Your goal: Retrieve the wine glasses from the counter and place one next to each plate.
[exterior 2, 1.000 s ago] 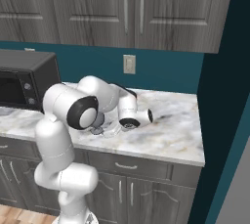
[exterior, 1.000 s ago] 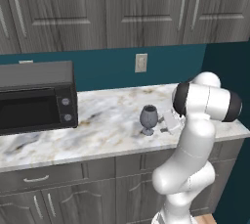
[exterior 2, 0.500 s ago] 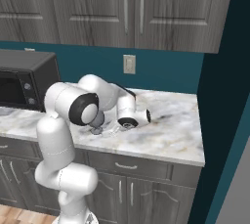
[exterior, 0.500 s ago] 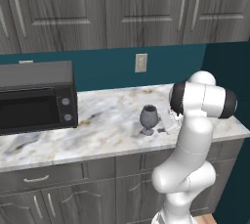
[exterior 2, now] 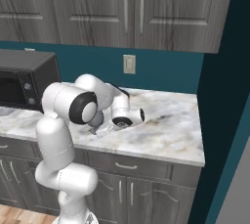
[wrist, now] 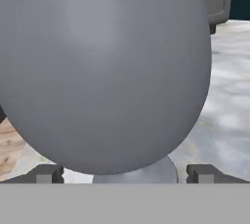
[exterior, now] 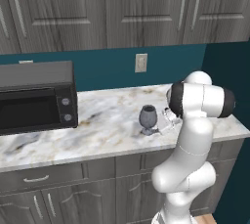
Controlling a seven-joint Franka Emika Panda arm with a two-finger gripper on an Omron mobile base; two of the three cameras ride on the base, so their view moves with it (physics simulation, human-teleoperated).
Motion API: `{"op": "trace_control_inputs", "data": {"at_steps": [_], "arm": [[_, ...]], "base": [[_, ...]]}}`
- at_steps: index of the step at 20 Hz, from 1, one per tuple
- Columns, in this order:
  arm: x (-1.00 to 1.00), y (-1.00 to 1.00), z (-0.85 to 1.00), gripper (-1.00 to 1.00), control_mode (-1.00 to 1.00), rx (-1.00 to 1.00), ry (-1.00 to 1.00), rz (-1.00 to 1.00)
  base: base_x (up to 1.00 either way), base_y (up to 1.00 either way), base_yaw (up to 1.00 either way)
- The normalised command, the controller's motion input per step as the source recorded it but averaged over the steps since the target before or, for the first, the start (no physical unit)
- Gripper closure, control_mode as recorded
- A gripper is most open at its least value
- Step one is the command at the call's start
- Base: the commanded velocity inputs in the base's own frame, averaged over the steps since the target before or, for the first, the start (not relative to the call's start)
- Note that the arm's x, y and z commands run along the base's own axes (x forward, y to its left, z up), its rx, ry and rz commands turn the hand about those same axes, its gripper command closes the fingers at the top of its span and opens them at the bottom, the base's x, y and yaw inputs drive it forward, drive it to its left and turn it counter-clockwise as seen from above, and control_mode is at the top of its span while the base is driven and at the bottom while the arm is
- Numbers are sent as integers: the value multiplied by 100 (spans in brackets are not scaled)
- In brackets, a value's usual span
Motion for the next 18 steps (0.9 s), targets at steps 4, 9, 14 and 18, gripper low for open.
{"op": "trace_control_inputs", "data": {"at_steps": [4,9,14,18], "arm": [[0,27,-8,-100,-100,0,8,0],[0,26,-13,-100,-100,2,11,0],[6,24,-8,-100,-100,2,10,0],[2,22,-1,-100,-100,0,1,0]], "base": [[0,0,0],[0,0,0],[0,0,0],[0,0,0]]}}
